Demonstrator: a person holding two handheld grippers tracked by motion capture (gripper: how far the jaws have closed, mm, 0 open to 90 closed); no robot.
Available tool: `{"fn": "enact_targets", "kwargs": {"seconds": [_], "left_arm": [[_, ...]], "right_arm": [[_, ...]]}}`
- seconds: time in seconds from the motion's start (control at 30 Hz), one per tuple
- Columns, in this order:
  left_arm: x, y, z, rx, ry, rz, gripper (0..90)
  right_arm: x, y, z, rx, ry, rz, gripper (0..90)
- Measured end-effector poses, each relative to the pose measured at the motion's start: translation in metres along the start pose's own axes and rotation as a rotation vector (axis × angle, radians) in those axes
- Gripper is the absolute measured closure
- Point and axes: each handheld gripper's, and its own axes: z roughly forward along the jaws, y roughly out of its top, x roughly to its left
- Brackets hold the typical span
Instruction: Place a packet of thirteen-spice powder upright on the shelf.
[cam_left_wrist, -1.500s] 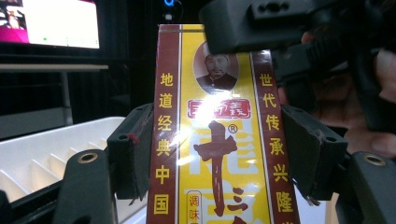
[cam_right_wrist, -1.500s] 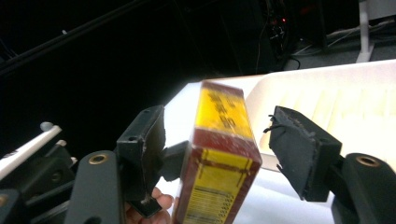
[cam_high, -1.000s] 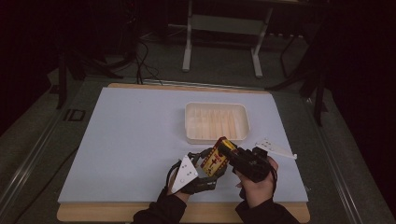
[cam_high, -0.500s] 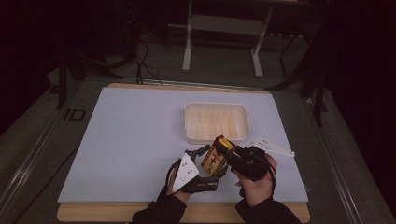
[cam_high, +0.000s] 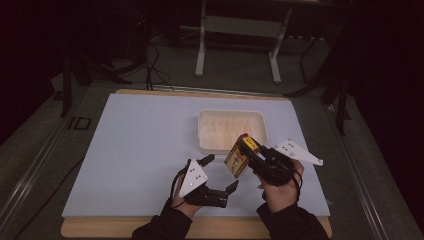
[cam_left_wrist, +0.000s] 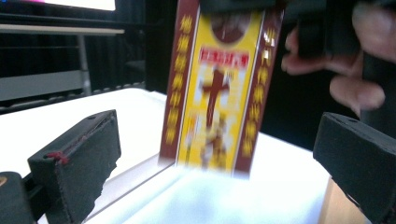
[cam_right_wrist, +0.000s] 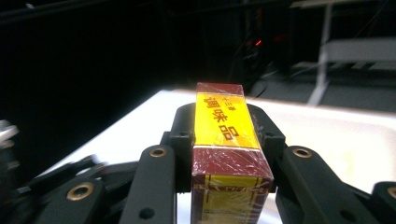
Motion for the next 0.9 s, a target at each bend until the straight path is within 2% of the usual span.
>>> {"fn": "enact_targets", "kwargs": {"seconds": [0.3,0.37,0.4,0.47,0.53,0.57,0.67,0.77,0.9], "left_arm": [[0.010,-0.005,-0.024,0.063,0.066,-0.009,1.3],[0.013,-0.007,-0.030,0.065,0.079,-0.021,1.2],[0.014,-0.008,-0.033,0.070,0.080,-0.040,1.2],[0.016,-0.011,-0.037,0.080,0.110,-0.046,1.2],[0.016,-0.011,-0.037,0.080,0.110,-0.046,1.2],[0.018,-0.017,-0.041,0.101,0.134,-0.049,1.2],[0.019,-0.021,-0.042,0.109,0.155,-0.044,1.2],[0.021,-0.024,-0.041,0.115,0.158,-0.062,1.2],[0.022,-0.027,-0.040,0.114,0.161,-0.066,1.2]], "right_arm": [[-0.011,0.015,0.012,-0.062,-0.120,-0.078,67.8],[-0.014,0.019,0.017,-0.074,-0.155,-0.101,67.8],[-0.015,0.020,0.019,-0.080,-0.168,-0.108,67.8],[-0.018,0.024,0.025,-0.090,-0.205,-0.131,67.8],[-0.019,0.025,0.028,-0.093,-0.221,-0.139,67.8],[-0.022,0.026,0.034,-0.089,-0.251,-0.155,67.8],[-0.026,0.026,0.043,-0.087,-0.283,-0.168,67.8],[-0.030,0.024,0.052,-0.081,-0.309,-0.169,67.7],[-0.034,0.021,0.067,-0.075,-0.354,-0.172,67.8]]}}
